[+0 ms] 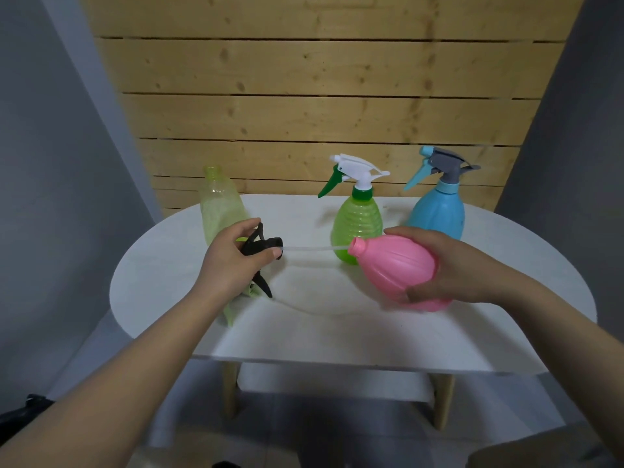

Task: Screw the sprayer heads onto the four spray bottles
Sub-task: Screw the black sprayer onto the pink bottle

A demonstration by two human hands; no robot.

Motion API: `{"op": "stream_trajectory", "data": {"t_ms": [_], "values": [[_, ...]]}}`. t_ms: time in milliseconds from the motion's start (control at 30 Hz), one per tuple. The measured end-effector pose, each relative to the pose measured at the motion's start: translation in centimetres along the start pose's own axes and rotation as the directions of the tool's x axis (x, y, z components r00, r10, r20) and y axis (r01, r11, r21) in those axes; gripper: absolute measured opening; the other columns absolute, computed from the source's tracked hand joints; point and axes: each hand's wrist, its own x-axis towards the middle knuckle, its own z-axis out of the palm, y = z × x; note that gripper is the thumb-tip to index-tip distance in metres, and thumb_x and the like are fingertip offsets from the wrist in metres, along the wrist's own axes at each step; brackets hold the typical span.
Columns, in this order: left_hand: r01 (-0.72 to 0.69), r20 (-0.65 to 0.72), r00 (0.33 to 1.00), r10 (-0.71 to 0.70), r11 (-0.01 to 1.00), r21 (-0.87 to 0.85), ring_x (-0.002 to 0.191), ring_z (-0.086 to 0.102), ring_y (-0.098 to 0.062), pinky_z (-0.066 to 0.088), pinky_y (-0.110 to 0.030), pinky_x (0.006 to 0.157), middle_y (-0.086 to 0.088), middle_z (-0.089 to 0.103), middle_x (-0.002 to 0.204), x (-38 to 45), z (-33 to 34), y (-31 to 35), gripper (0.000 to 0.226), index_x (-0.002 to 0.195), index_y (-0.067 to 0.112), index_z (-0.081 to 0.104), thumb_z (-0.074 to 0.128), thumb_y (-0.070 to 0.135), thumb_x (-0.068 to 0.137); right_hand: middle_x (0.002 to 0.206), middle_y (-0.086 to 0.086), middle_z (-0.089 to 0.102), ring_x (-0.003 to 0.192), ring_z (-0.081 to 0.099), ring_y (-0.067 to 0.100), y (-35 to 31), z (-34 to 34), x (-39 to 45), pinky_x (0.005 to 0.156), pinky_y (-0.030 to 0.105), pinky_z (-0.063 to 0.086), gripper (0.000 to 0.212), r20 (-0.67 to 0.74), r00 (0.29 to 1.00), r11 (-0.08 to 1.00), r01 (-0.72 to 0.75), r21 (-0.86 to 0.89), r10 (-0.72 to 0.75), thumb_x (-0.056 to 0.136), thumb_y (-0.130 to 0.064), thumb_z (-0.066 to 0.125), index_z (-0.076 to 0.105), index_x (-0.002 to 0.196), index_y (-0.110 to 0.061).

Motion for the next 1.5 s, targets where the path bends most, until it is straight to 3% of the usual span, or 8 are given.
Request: {"op": "stream_trajectory", "data": {"t_ms": [167,333,500,733,900,1033,1367,1500], "values": [[-0.094,0.065,0.994,0.091,0.995,0.039,0.094,0.048,0.014,0.037,0.001,0.070,0.007,0.054,0.122,-0.4,0.5,0.7,0.058,0.121,0.033,0.054,0.079,0.026,0.070,0.115,-0.025,0.049,0.100,0.052,0.005,0.2,0.5,0.4,0.071,0.010,0.041,0.087,0.025,1.000,0.998,0.003,-0.057,-0.002,0.056,-0.035,0.085,0.035,0.124,-0.054],[-0.108,0.180,0.978,0.107,0.994,-0.005,0.101,0.059,-0.002,0.043,-0.006,0.080,0.014,0.060,0.105,-1.1,1.8,1.6,0.063,0.124,0.028,0.054,0.081,0.022,0.068,0.121,-0.021,0.046,0.102,0.050,0.005,-0.2,0.9,0.5,0.069,0.013,0.041,0.086,0.077,0.996,0.998,-0.031,-0.049,0.034,0.059,-0.039,0.083,0.032,0.126,-0.059],[-0.095,0.321,0.940,0.114,0.993,-0.072,0.092,0.065,-0.003,0.050,-0.015,0.085,0.003,0.066,0.105,-1.4,2.8,2.1,0.069,0.129,0.017,0.053,0.081,0.012,0.066,0.126,-0.023,0.046,0.103,0.049,0.001,-0.6,1.4,0.7,0.073,0.010,0.041,0.085,0.149,0.987,0.999,-0.052,-0.008,0.053,0.062,-0.037,0.082,0.034,0.128,-0.060],[-0.023,0.460,0.884,0.076,0.993,-0.120,0.090,0.066,0.003,0.047,-0.008,0.076,0.012,0.074,0.092,-0.8,2.4,2.2,0.074,0.132,0.028,0.051,0.081,0.014,0.066,0.120,-0.038,0.044,0.107,0.047,-0.008,-1.1,1.0,0.6,0.075,0.011,0.041,0.086,0.261,0.963,0.990,-0.094,0.100,0.065,0.049,-0.054,0.076,0.036,0.123,-0.067],[-0.054,0.573,0.814,0.096,0.994,-0.089,0.088,0.066,0.001,0.045,-0.008,0.075,0.002,0.072,0.097,-1.2,2.5,2.6,0.076,0.138,0.026,0.042,0.076,0.009,0.072,0.126,-0.026,0.051,0.112,0.052,0.005,-1.1,1.5,0.8,0.092,0.026,0.048,0.085,0.348,0.933,0.992,-0.114,0.053,0.089,0.046,-0.058,0.072,0.037,0.123,-0.068],[-0.101,0.630,0.768,0.112,0.993,-0.053,0.070,0.064,-0.003,0.048,-0.014,0.067,-0.005,0.068,0.097,-1.4,2.6,2.8,0.075,0.137,0.032,0.043,0.075,0.007,0.074,0.130,-0.024,0.051,0.115,0.051,0.004,-0.9,1.7,0.9,0.093,0.025,0.046,0.083,0.371,0.923,0.988,-0.137,0.074,0.101,0.049,-0.057,0.074,0.039,0.123,-0.067],[0.073,0.568,0.823,0.006,0.991,-0.116,0.074,0.065,-0.016,0.054,-0.028,0.071,-0.004,0.073,0.094,-0.2,2.9,1.6,0.052,0.116,0.033,0.058,0.073,0.008,0.074,0.124,-0.008,0.059,0.106,0.062,0.010,0.0,1.5,1.7,0.085,0.023,0.050,0.071,0.252,0.957,0.871,-0.241,0.427,0.141,0.061,-0.053,0.073,0.050,0.128,-0.044],[0.204,0.493,0.869,-0.055,0.945,-0.255,0.070,0.071,-0.018,0.055,-0.023,0.065,-0.009,0.071,0.086,0.2,3.0,1.0,0.042,0.111,0.025,0.061,0.072,0.006,0.075,0.127,0.003,0.056,0.106,0.063,0.017,0.5,1.5,1.9,0.083,0.028,0.053,0.063,0.212,0.962,0.707,-0.270,0.654,0.171,0.067,-0.032,0.076,0.052,0.125,-0.032]]}}
